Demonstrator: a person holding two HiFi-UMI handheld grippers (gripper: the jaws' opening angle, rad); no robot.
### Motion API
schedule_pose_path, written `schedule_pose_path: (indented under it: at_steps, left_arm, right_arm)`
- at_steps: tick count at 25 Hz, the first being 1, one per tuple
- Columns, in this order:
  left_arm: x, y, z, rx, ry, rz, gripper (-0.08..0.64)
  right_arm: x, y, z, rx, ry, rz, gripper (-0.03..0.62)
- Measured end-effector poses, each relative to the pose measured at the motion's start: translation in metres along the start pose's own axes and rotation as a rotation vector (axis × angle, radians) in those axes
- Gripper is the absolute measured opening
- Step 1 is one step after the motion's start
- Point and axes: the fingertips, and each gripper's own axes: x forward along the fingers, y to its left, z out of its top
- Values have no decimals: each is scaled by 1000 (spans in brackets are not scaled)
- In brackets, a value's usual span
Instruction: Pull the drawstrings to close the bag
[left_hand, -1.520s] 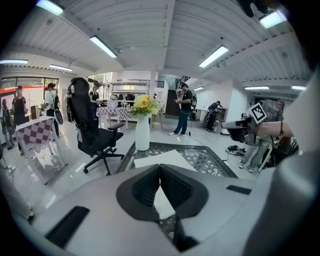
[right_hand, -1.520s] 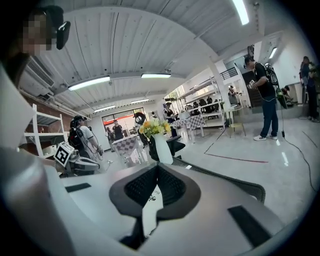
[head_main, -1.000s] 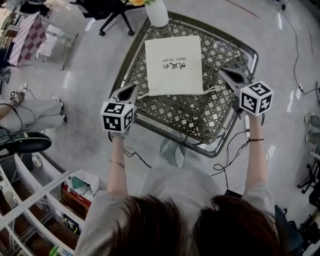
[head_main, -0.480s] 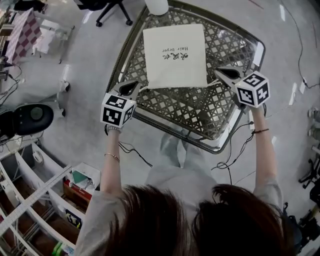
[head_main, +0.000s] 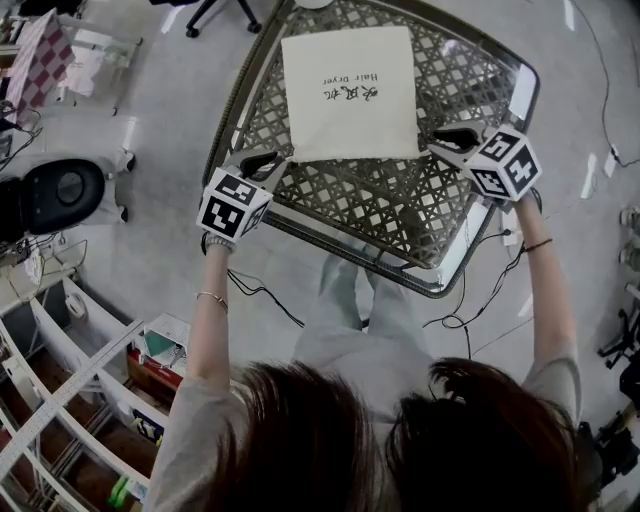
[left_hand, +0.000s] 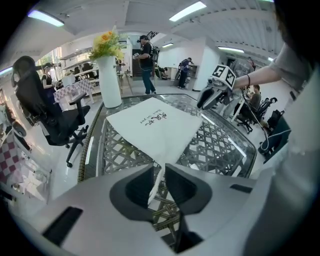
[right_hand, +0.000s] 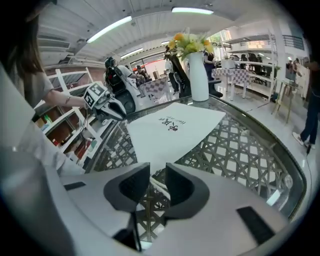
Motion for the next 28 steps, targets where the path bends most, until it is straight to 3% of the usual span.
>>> schedule_pose_path:
  at_steps: [14, 22, 28]
  left_arm:
    - [29, -1, -24, 238, 170, -68, 127]
    - [39, -6, -29, 289, 190, -85, 129]
    - [45, -7, -35, 294, 205, -79, 126]
  right_arm:
    - [21, 10, -26, -303, 266, 59, 179]
    - [33, 16, -37, -406, 353, 77, 179]
    - [38, 16, -42, -411, 372, 79, 178]
